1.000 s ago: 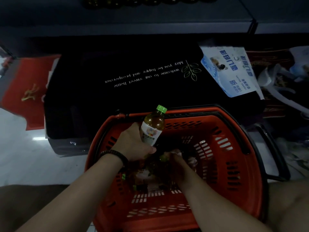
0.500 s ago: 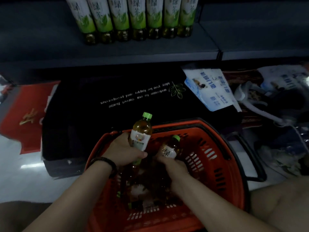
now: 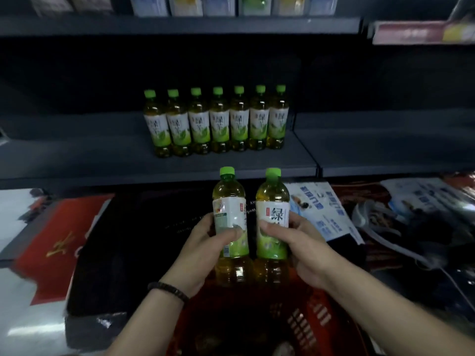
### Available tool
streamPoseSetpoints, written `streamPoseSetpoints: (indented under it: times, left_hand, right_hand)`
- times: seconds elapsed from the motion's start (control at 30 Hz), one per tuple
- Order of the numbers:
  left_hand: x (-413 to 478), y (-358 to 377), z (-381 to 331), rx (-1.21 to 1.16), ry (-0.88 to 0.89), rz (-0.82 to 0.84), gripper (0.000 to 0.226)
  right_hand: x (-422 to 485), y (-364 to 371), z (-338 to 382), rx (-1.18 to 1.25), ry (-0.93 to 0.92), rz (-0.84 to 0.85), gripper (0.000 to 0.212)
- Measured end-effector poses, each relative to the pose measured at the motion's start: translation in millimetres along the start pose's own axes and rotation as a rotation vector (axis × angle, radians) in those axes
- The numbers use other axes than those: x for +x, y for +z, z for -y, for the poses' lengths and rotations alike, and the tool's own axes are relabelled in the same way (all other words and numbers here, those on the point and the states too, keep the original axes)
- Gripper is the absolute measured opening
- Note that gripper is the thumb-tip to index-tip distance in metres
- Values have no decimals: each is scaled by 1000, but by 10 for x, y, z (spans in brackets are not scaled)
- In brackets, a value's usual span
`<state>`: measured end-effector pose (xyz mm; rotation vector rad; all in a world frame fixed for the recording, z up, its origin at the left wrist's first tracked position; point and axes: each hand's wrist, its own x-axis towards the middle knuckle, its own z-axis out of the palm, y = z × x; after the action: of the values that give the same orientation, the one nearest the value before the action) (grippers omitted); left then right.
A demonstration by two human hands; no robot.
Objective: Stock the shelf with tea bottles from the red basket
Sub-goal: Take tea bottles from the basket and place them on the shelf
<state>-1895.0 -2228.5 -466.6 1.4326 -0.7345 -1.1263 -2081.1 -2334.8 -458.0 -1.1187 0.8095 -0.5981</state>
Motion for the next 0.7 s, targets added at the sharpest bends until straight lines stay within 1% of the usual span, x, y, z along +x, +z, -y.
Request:
streamPoseSetpoints:
  times: [0.07,0.13,0.2,0.27,0.3,0.37,0.43,0.5,0.63,0.7]
  left_hand:
    - [37,67,8,-128,-17,-9,51]
    - [69,124,19,-182,-27,-4,56]
    - [90,157,29,-132,-15,-51,65]
    - [124,195,31,-60,-5,-129,74]
    - [148,191,48,-47,-8,-166,75]
    - [173,188,47,-31,-2,-205,71]
    - [203,191,26,23,9,-210,64]
    - [236,195,-3,57,31,-200,56]
    - [321,157,-102,75,87,-140,55]
    - [425,153,-192,117,152,-126,48]
  right_hand:
    - [60,-43,-94,24,-2,-35,49]
    - [148,-45,-151,36,-11,-49,54]
    - [223,-13,-155,28,-24,-23,55]
    - [285,-31,-138,12,-37,15,50]
    - [311,-53,-130,-3,-42,40,46]
    - [355,-97,-123,-17,-45,97,47]
    - [377,-116,-115,1,-45,143,50]
    - [393,-115,-113,13,-50,151,50]
    - [460,-196,7,-21,-112,80,56]
    - [505,-283,155,-57,-183,22,56]
